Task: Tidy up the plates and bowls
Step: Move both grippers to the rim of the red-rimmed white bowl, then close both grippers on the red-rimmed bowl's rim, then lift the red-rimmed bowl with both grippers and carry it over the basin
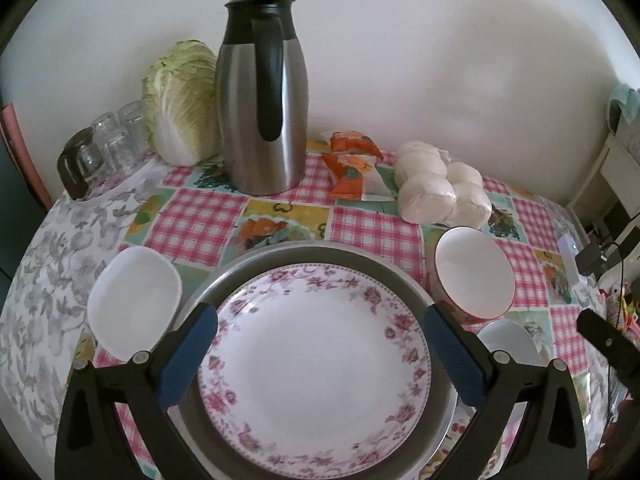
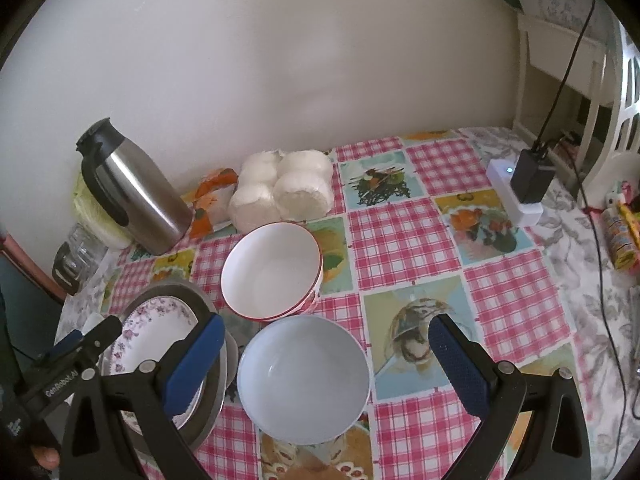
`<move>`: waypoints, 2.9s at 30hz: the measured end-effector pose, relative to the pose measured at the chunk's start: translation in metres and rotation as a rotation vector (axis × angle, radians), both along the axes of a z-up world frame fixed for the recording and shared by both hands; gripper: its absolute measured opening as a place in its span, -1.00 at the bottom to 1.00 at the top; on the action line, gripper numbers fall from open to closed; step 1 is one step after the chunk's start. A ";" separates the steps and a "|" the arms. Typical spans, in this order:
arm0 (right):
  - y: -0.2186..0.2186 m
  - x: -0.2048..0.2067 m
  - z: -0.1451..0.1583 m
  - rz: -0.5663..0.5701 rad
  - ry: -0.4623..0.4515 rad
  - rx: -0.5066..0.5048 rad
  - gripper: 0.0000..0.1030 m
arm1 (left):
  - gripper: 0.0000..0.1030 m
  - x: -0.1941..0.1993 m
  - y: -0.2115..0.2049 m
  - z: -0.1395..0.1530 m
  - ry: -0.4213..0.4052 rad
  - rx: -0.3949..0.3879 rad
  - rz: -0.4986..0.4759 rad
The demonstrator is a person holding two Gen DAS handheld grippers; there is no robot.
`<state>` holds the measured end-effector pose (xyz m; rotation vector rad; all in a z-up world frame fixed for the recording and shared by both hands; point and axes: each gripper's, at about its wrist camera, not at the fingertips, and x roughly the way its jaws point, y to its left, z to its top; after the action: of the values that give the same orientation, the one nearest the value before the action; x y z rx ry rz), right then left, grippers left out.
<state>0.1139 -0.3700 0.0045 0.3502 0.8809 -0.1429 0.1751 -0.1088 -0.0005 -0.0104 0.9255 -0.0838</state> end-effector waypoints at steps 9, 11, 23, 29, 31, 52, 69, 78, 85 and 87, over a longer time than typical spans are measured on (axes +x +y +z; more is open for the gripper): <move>-0.011 0.019 -0.012 -0.025 0.009 -0.088 1.00 | 0.99 0.019 -0.017 -0.003 -0.014 0.023 -0.035; -0.015 0.025 -0.015 -0.034 0.010 -0.080 1.00 | 0.99 0.023 -0.021 -0.006 -0.012 0.023 -0.037; -0.012 0.067 -0.047 -0.036 0.054 -0.068 0.72 | 0.99 0.069 -0.053 -0.024 0.096 0.019 -0.120; -0.011 0.082 -0.066 -0.043 0.083 -0.025 0.62 | 0.97 0.090 -0.072 -0.030 0.158 0.011 -0.155; -0.008 0.085 -0.068 -0.043 0.088 -0.036 0.56 | 0.93 0.096 -0.080 -0.034 0.180 0.022 -0.167; 0.006 0.101 -0.103 0.017 0.164 0.017 -0.33 | -0.21 0.121 -0.131 -0.093 0.349 0.160 -0.239; 0.007 0.100 -0.101 0.045 0.132 0.071 -0.55 | -0.76 0.112 -0.139 -0.095 0.328 0.082 -0.270; 0.001 0.087 -0.073 0.045 0.054 0.101 -0.55 | -0.76 0.094 -0.131 -0.047 0.240 0.051 -0.276; 0.011 0.079 -0.056 0.087 0.023 0.102 -0.55 | -0.76 0.077 -0.124 -0.022 0.191 0.045 -0.257; 0.016 0.076 -0.052 0.103 0.024 0.103 -0.55 | -0.76 0.075 -0.122 -0.018 0.185 0.043 -0.248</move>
<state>0.1895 -0.3543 -0.0477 0.3985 0.9303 -0.0067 0.2505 -0.2305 -0.0181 0.1391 1.1107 -0.2973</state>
